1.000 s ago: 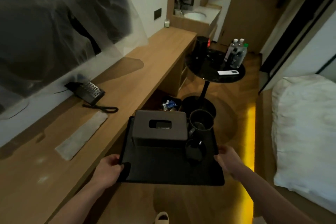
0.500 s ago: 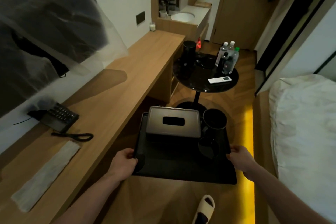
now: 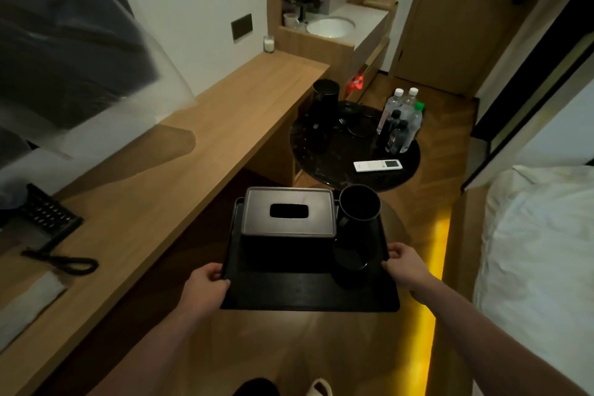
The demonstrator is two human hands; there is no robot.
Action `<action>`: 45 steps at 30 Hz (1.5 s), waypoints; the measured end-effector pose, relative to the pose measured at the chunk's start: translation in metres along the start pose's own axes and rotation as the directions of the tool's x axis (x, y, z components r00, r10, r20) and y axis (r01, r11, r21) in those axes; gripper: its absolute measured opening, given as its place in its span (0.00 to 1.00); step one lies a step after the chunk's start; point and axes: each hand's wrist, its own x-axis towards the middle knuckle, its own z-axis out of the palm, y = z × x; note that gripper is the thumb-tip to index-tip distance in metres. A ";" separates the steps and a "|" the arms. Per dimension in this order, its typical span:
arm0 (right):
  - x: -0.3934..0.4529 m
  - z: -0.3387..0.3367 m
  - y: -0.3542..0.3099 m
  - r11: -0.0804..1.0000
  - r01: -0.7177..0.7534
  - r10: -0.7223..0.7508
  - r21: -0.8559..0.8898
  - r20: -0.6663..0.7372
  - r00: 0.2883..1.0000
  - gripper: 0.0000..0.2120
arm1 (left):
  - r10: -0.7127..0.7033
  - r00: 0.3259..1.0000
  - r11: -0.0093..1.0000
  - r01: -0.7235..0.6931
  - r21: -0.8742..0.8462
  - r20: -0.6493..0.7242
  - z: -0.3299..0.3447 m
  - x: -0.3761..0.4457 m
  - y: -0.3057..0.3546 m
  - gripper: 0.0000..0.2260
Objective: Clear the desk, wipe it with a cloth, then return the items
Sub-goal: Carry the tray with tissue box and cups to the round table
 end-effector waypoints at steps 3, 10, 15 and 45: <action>0.029 -0.018 -0.010 1.000 0.006 -0.005 -0.022 0.032 0.999 0.16 | 0.000 0.999 1.000 -0.001 -0.018 -0.050 0.018 0.010 0.021 0.15; 0.098 -0.044 -0.043 0.999 0.022 -0.020 -0.049 0.056 0.998 0.16 | -0.015 0.998 1.000 0.014 -0.022 -0.064 0.043 0.055 0.067 0.11; 0.152 -0.054 -0.067 0.996 0.034 -0.029 -0.080 0.060 0.998 0.15 | -0.029 0.997 0.999 0.028 -0.021 -0.066 0.060 0.102 0.093 0.12; 0.412 -0.048 -0.225 0.826 0.228 -0.118 -0.516 0.236 0.965 0.06 | -0.275 0.933 0.959 0.251 -0.129 -0.231 0.115 0.279 0.198 0.11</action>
